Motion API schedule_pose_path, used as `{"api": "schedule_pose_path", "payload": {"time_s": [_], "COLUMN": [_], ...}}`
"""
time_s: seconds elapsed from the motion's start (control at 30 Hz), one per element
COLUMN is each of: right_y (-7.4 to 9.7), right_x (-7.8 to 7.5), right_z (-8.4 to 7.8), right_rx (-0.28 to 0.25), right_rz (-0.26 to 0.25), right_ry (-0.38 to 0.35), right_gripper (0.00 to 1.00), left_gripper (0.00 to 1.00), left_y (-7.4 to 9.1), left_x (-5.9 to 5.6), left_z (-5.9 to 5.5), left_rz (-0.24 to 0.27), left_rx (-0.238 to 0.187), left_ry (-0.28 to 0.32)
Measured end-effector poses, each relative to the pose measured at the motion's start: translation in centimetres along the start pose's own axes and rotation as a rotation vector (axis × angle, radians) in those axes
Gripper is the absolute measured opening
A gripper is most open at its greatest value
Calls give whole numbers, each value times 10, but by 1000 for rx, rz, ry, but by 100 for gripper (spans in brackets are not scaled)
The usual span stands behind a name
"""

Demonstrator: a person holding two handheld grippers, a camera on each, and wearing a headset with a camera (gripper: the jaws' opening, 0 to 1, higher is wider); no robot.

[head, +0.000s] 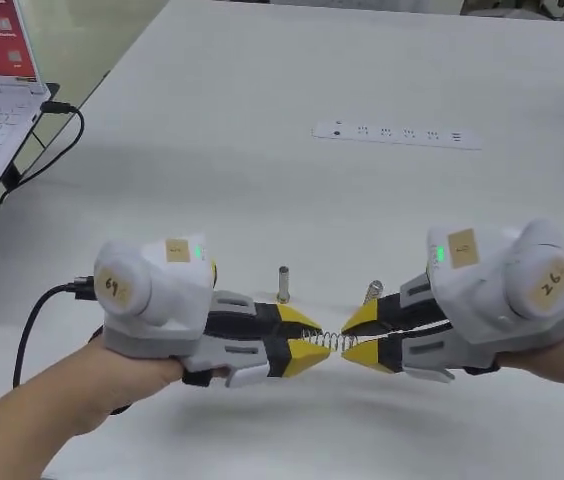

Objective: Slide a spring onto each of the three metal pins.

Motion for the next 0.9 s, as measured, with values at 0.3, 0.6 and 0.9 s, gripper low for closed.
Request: {"api": "schedule_pose_path", "payload": {"time_s": [0.3, 0.6, 0.9], "right_y": [0, -1, -2], "right_x": [3, 6, 5], "right_z": [-2, -7, -9], "right_rx": [-13, -33, -54], "right_rz": [6, 14, 4], "right_ry": [-8, -45, -64], "right_gripper": [8, 13, 10], "left_gripper": [3, 3, 3], "left_y": [0, 2, 3], "left_x": [-3, -4, -4], "left_z": [1, 1, 2], "left_rz": [-12, -17, -26], "left_rx": [1, 0, -1], "left_ry": [-6, 4, 4]}}
Point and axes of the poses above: the centre of the closed fingertips' face, and the gripper's own axes: y roughly backward along the fingers, x roughly to its left, z roughly out of its top, the point moved 10 cm from there along y, roughly backward along the fingers, and after that the axes turned 12 degrees about x, right-handed, at the moved point
